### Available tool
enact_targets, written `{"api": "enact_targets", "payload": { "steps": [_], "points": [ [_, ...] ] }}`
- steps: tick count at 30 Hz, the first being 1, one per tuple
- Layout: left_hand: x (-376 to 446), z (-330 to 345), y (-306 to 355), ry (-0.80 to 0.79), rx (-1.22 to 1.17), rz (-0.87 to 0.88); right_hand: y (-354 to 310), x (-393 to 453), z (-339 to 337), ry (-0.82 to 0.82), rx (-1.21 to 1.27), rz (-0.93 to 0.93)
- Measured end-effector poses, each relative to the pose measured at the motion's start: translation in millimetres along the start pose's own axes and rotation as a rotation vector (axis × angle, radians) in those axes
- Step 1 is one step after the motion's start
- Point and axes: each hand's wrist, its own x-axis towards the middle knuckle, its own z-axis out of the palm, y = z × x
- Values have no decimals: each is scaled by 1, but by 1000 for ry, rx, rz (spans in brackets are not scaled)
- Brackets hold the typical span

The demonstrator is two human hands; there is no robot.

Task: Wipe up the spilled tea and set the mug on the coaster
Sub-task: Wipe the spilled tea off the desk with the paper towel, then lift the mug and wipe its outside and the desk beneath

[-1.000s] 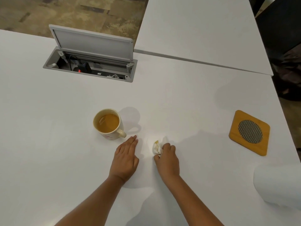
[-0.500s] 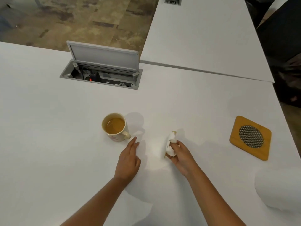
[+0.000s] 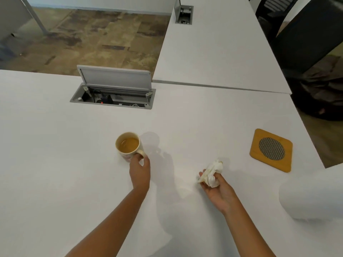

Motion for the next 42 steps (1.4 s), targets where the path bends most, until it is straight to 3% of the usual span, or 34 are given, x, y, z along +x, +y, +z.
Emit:
{"api": "enact_targets", "payload": {
  "steps": [7, 10, 14, 16, 21, 24, 30, 32, 37, 42],
  "points": [
    [4, 9, 13, -39, -70, -53, -4, 2, -1, -4, -41, -71],
    [7, 10, 14, -37, -84, -59, -9, 6, 1, 135, -495, -233],
    [9, 13, 15, -8, -83, -101, -8, 14, -9, 514, -1312, -520],
    [12, 14, 16, 16, -77, -135, 0, 17, -11, 587, -1554, -571],
    [21, 16, 18, 27, -118, -212, 26, 21, 3, 575, -1933, -608],
    [23, 17, 15, 12, -182, -240, 52, 20, 16, 373, -2208, -657],
    [22, 20, 23, -38, -411, -349, 71, 20, 30, -94, -2041, -537],
    [20, 18, 26, -24, -438, -380, 70, 18, 31, -183, -1967, -529],
    [19, 12, 19, 41, -376, -329, 59, 9, 22, -192, -1699, -524],
    [25, -8, 1, 10, -365, -258, 43, 1, 7, -88, -1603, -574]
  ]
}}
